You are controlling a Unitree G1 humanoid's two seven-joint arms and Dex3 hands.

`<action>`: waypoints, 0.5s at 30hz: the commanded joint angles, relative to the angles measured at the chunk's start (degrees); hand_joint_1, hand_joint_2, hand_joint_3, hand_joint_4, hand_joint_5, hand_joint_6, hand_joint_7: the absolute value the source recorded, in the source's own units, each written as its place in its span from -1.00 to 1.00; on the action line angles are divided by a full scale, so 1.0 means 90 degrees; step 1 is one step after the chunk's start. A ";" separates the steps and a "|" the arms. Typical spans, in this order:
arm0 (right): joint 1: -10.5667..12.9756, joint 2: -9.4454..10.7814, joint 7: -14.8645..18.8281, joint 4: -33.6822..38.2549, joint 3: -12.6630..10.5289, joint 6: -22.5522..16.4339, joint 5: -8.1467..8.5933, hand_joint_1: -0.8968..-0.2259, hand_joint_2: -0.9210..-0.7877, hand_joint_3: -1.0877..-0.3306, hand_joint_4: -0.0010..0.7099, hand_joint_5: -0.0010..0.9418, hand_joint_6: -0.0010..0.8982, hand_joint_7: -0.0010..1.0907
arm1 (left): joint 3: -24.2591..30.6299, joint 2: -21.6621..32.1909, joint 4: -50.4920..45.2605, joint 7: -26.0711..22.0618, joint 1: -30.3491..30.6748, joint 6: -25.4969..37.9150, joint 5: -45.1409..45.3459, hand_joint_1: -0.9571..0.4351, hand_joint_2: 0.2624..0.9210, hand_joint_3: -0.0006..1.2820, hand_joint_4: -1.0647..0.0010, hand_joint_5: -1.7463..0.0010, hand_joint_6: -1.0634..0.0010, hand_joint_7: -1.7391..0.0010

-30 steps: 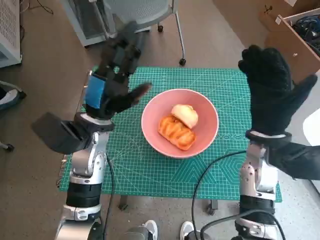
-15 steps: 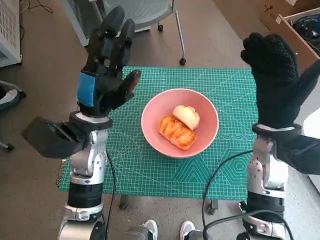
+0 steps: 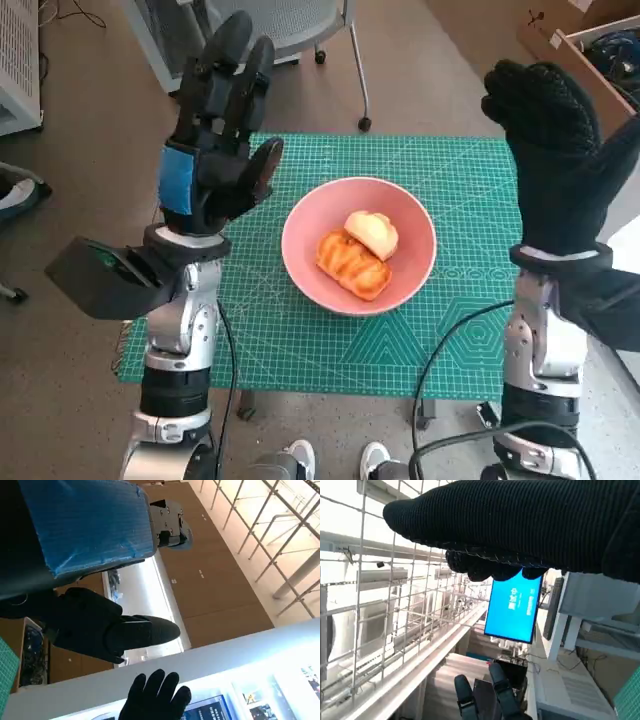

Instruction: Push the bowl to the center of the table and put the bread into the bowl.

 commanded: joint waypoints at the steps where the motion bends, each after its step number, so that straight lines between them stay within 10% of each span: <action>1: 0.0183 -0.0023 -0.0104 -0.0137 0.0068 0.0191 -0.0121 0.05 -1.00 0.42 0.03 -1.00 -0.64 -0.02 | 0.0018 0.0066 -0.0032 -0.0052 -0.0085 -0.0064 0.0012 -0.48 1.00 -0.34 0.82 0.98 1.00 0.44; 15: 0.0308 -0.0028 -0.0255 -0.0392 0.0156 0.0349 -0.0329 0.06 -1.00 0.42 -0.08 -1.00 -0.64 -0.04 | 0.0015 0.0098 -0.0204 -0.0061 -0.0047 0.0014 0.0012 -0.48 1.00 -0.34 0.83 0.98 1.00 0.43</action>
